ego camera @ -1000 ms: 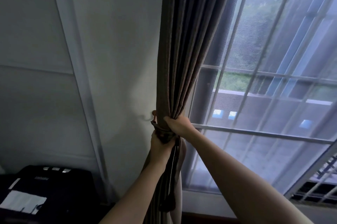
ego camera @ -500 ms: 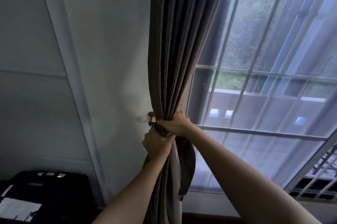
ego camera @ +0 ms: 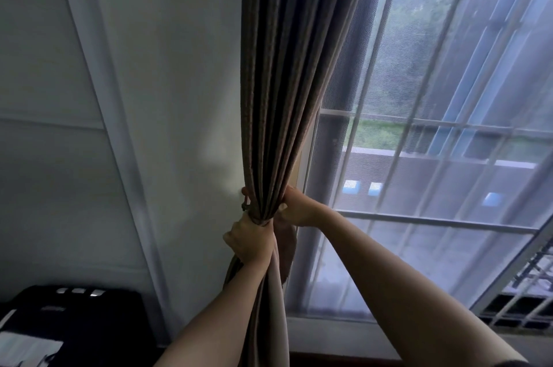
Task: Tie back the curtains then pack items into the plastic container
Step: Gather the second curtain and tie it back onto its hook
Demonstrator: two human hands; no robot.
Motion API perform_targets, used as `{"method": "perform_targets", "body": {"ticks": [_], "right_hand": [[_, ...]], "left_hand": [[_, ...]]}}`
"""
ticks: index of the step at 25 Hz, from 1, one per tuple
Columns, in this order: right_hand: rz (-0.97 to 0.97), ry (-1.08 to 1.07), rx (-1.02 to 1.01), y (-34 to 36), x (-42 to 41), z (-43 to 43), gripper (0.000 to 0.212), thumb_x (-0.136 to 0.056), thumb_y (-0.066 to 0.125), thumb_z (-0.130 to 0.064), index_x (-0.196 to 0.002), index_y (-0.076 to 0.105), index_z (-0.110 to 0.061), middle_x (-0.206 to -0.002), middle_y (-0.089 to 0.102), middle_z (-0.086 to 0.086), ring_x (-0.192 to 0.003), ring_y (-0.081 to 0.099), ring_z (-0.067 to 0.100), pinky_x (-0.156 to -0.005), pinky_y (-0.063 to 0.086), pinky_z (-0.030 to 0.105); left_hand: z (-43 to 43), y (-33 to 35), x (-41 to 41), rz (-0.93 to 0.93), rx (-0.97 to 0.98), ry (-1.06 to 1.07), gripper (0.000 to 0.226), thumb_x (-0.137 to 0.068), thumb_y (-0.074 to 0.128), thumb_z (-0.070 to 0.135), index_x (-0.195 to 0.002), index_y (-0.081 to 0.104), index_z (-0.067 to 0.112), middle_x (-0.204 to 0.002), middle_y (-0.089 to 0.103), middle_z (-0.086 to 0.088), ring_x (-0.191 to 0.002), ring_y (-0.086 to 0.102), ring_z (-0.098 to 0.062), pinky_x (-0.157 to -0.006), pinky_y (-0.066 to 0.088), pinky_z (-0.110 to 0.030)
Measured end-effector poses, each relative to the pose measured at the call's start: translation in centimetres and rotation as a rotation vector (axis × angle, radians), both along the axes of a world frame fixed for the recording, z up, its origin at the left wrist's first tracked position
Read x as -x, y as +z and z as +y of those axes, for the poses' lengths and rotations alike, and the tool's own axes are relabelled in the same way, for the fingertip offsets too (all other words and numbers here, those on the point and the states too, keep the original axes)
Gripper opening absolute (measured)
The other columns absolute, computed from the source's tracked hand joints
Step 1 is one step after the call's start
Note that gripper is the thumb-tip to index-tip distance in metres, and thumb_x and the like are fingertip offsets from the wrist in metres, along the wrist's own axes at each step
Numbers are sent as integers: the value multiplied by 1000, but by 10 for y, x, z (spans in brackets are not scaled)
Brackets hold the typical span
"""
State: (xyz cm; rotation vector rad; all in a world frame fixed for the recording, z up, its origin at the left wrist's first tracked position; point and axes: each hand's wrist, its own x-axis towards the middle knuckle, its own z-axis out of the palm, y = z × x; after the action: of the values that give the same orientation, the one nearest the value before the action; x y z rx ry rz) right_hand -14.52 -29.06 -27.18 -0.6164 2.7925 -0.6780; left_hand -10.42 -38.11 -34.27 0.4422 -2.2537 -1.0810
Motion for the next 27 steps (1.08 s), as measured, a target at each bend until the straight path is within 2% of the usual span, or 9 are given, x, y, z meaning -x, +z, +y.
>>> {"method": "perform_targets", "body": {"ticks": [2,4,6,9,11,13,17,24,27], "right_hand": [[98,-40,50,1,-4,7,28,-84,58,-13,-110,66,-5,-121,57,12,-115,51,26,-97,42,32],[126,-379,231,-10,-11,19,24,-81,58,-15,-102,70,-11,-102,67,8,-96,62,23,-87,49,31],[-120,-669,472,-31,-15,27,14,-85,52,-18,-82,64,-12,-81,66,5,-76,63,19,-87,54,37],[-594,-649,773,-61,-19,21,24,-94,51,-27,-76,55,-12,-74,55,4,-64,52,14,-68,50,32],[-685,-701,1065,-66,-17,9,36,-92,55,-39,-86,59,-4,-74,56,9,-61,49,15,-58,42,25],[-665,-722,1224,-68,-9,-2,31,-87,65,-30,-86,60,1,-73,55,12,-58,47,16,-52,41,23],[-568,-647,1112,-59,3,-7,11,-87,63,-6,-92,61,3,-83,64,21,-58,58,17,-55,52,26],[-248,-439,959,-28,32,-8,37,-83,60,8,-118,49,3,-99,60,25,-82,62,30,-72,56,42],[-329,-232,934,-37,32,-12,12,-88,54,3,-97,61,5,-90,64,26,-77,63,31,-71,56,40]], "left_hand": [[-2,0,0,-36,5,-12,34,-64,84,21,-56,56,4,-45,57,-16,-43,57,-31,-60,31,-31],[-3,0,-1,-18,54,-25,37,-62,86,20,-51,54,5,-40,53,-13,-37,53,-27,-58,31,-29],[-6,2,-1,-5,98,-7,37,-62,86,22,-52,55,5,-41,54,-13,-38,54,-27,-58,31,-29],[-9,1,-1,-117,34,-16,35,-79,71,34,-75,64,1,-68,67,-19,-68,64,-36,-69,31,-33],[-10,-2,0,-115,22,-4,37,-83,66,39,-82,65,2,-77,69,-18,-77,65,-35,-72,31,-34],[-11,-4,2,-95,22,4,37,-82,66,41,-82,66,4,-75,70,-17,-75,65,-35,-72,35,-34],[-12,-9,5,-37,36,-10,36,-80,68,43,-71,64,9,-62,67,-11,-62,64,-31,-67,40,-35],[-14,-12,7,-31,69,-97,34,-67,81,26,-54,54,12,-41,55,-7,-37,54,-27,-53,42,-33],[-16,-11,7,-27,130,-87,35,-62,84,19,-50,51,13,-37,51,-4,-33,50,-26,-49,37,-31]]}}
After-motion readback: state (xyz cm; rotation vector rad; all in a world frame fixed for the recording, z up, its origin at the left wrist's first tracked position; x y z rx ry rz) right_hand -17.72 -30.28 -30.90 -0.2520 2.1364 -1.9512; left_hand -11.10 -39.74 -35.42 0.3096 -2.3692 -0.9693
